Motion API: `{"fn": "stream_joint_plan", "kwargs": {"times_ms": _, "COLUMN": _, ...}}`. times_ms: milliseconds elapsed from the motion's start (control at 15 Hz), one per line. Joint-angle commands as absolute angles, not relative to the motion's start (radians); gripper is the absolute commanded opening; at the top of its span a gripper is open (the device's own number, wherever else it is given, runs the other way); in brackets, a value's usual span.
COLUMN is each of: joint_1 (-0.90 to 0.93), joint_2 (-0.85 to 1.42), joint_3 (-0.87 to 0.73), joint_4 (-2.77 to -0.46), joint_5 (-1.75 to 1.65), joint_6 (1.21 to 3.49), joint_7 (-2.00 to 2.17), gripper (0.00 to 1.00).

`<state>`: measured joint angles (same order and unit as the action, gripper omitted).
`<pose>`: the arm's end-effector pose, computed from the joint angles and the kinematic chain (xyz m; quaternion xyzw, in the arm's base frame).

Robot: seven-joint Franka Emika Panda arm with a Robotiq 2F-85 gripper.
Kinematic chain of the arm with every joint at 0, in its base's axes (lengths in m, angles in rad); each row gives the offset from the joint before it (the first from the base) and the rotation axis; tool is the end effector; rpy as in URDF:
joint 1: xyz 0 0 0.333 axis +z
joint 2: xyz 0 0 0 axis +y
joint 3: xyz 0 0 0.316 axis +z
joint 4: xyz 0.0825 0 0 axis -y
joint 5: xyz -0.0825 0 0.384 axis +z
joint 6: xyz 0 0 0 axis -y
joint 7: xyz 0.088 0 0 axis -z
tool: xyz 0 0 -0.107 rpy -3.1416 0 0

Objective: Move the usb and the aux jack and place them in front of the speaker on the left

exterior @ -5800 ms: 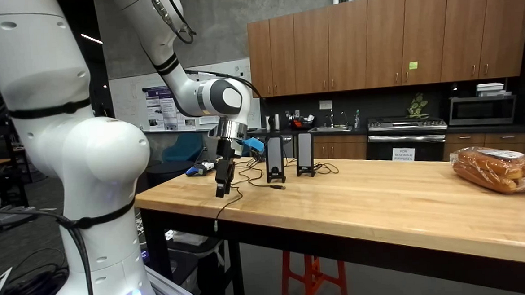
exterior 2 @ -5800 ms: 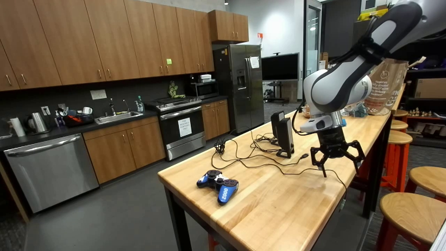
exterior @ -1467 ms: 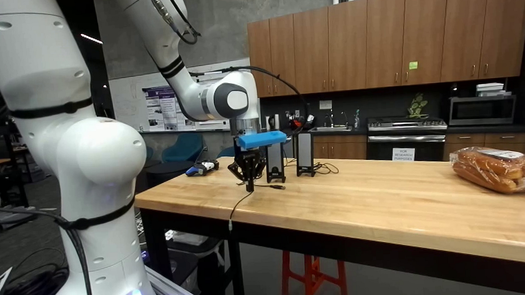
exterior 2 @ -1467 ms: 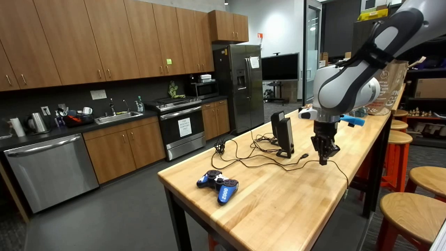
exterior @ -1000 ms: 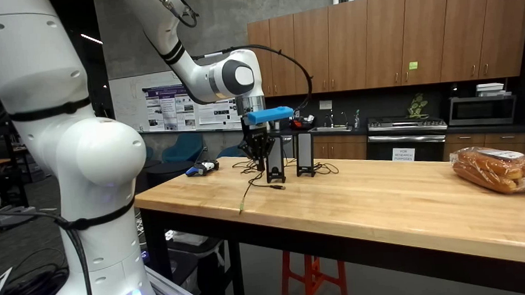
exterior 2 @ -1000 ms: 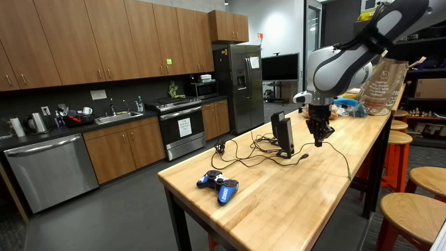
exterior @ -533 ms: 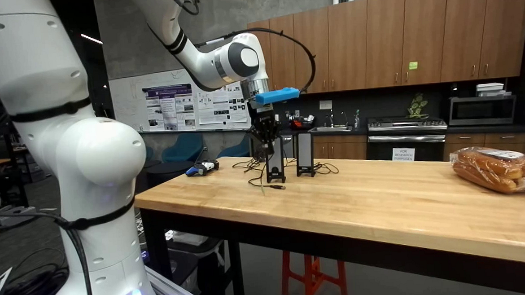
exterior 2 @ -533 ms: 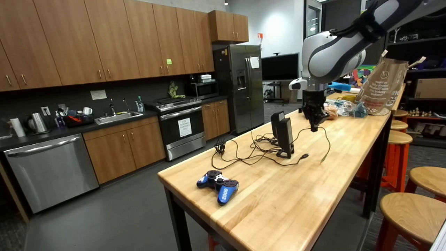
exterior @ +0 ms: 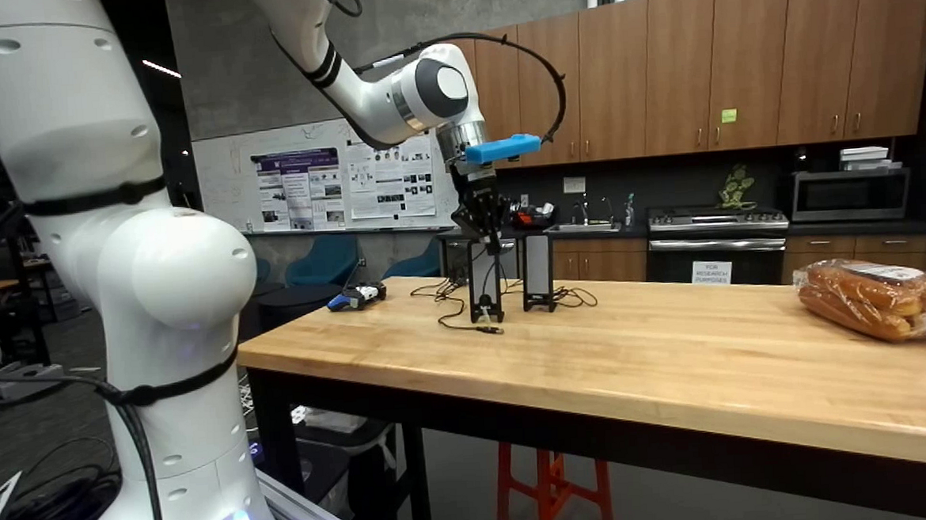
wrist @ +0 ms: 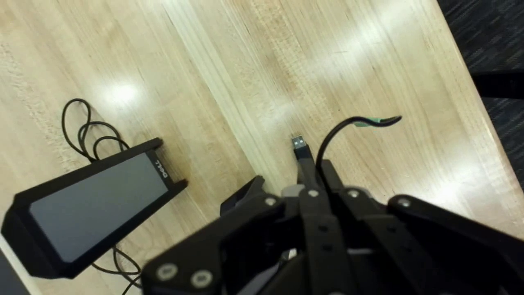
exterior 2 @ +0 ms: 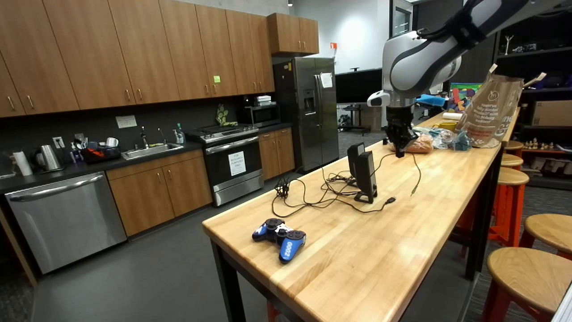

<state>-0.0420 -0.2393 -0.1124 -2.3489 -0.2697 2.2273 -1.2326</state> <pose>0.4707 -0.0829 0.4374 0.8107 0.5742 -0.0174 0.1128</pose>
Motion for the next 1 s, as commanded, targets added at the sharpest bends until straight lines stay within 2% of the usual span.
{"fn": "stream_joint_plan", "kwargs": {"times_ms": 0, "joint_1": -0.052, "joint_2": -0.173, "joint_3": -0.120, "joint_4": -2.267, "joint_5": -0.297, "joint_6": 2.199, "joint_7": -1.252, "gripper": 0.01}}
{"fn": "stream_joint_plan", "kwargs": {"times_ms": 400, "joint_1": -0.058, "joint_2": -0.084, "joint_3": -0.134, "joint_4": -2.197, "joint_5": -0.243, "joint_6": 2.233, "joint_7": -1.357, "gripper": 0.01}}
{"fn": "stream_joint_plan", "kwargs": {"times_ms": 867, "joint_1": -0.065, "joint_2": -0.013, "joint_3": -0.132, "joint_4": -2.157, "joint_5": -0.028, "joint_6": 2.282, "joint_7": -1.686, "gripper": 0.01}}
{"fn": "stream_joint_plan", "kwargs": {"times_ms": 933, "joint_1": -0.067, "joint_2": -0.010, "joint_3": -0.129, "joint_4": -2.154, "joint_5": -0.023, "joint_6": 2.274, "joint_7": -1.705, "gripper": 0.29}}
